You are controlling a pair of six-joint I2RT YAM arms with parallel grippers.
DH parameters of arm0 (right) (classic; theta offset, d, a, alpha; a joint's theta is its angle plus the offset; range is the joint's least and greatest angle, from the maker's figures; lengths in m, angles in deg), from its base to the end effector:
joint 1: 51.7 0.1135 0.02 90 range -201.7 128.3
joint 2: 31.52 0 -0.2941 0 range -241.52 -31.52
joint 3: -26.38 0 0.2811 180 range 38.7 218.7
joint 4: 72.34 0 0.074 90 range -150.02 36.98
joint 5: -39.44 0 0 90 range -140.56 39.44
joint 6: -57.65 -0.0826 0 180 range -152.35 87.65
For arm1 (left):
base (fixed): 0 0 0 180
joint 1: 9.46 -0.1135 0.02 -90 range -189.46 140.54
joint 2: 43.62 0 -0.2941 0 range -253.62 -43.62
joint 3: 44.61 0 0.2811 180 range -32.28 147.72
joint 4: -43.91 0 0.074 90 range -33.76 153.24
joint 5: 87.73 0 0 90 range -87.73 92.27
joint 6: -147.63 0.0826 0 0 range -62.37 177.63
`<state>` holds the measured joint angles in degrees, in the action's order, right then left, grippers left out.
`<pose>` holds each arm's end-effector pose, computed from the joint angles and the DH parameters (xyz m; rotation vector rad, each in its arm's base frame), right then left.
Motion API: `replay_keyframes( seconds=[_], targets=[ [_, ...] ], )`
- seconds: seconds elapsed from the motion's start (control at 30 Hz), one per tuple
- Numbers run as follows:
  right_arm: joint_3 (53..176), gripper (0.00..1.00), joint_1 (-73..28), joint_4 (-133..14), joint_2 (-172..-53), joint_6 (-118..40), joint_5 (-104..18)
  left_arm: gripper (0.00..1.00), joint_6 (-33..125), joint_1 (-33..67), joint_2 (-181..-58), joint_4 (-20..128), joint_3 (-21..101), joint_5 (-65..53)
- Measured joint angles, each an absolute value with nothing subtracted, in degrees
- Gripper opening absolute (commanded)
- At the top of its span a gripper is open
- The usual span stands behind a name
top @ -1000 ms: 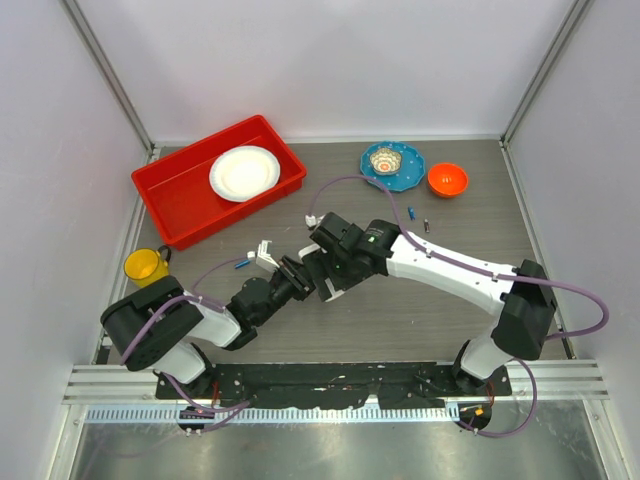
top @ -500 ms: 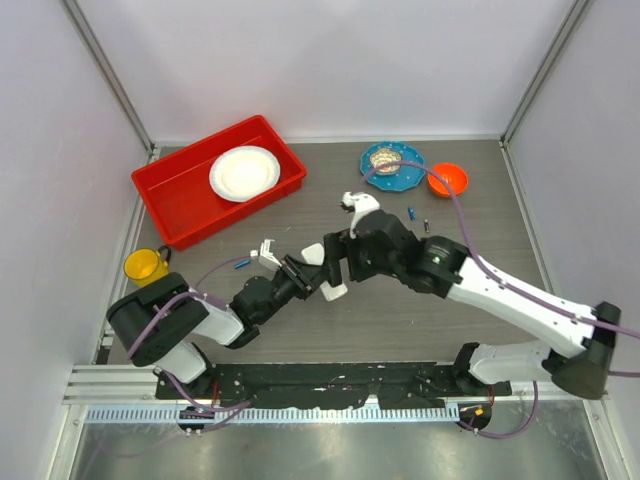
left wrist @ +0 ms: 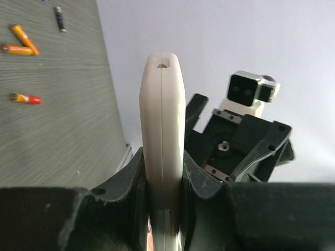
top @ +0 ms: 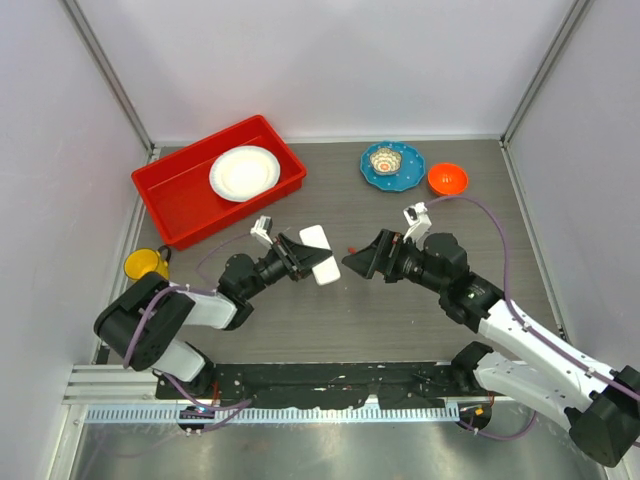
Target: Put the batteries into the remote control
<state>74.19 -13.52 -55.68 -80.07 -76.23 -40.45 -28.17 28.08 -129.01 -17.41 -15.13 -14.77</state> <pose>0.1912 0.1688 0.2839 -0.0308 2.0366 1.1157 0.2281 -0.2058 0.1883 -0.4662 1.7671 -1.8729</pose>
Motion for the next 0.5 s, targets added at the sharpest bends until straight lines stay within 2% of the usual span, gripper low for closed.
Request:
replay_keyframes(
  seconds=[0.23, 0.5],
  targets=[
    [70.6, 0.95, -14.4, -66.8, -80.8, -80.1, -28.5, 0.0, -30.7, 26.9, -130.7, -17.6, -11.2, -24.3],
    [70.5, 0.89, -14.5, -69.4, -83.7, -79.0, -23.1, 0.0, -32.4, 26.9, -133.0, -17.6, -8.2, -29.1]
  ],
)
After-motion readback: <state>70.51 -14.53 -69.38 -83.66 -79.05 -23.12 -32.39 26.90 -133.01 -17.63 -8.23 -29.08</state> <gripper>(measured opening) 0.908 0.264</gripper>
